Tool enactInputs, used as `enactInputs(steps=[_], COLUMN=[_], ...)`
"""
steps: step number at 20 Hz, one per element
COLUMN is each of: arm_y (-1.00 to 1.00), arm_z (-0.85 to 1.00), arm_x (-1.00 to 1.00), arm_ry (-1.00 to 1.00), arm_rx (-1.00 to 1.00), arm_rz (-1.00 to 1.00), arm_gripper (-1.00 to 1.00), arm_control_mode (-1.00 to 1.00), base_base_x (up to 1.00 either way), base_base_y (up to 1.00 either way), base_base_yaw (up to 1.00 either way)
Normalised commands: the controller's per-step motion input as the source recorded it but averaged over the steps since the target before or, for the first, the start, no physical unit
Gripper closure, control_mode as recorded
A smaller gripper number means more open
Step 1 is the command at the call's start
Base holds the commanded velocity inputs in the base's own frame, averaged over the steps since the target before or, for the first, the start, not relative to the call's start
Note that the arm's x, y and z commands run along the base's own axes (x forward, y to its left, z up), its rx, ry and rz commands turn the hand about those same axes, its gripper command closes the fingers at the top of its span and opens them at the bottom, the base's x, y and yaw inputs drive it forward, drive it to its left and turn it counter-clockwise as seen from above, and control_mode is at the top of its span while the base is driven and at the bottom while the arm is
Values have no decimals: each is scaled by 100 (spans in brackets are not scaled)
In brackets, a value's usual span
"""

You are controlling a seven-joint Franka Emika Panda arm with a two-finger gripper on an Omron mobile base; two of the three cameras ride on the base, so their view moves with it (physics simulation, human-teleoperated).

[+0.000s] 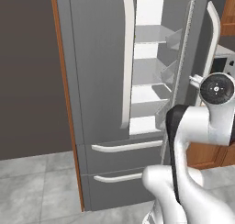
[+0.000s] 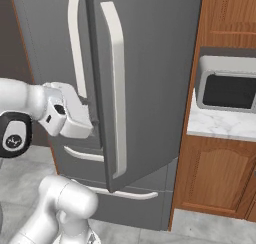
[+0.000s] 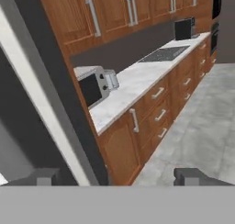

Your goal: Take the lemon wedge from the fridge and place it on the plate with fish on the dining counter.

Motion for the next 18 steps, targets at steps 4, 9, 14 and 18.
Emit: enactInputs(steps=[4,9,14,18], arm_y=[93,100,61,1], arm_z=[42,2,-1,-5], arm_x=[-22,29,59,45], arm_ry=[7,5,-1,1], arm_rx=[-3,-17,-24,-4], arm_rz=[-20,-4,-4,-8], arm_gripper=[-100,-100,-100,-100], arm_control_mode=[-100,-100,-100,-100], base_base_x=[0,0,0,0], base_base_y=[0,0,0,0], base_base_yaw=[0,0,0,0])
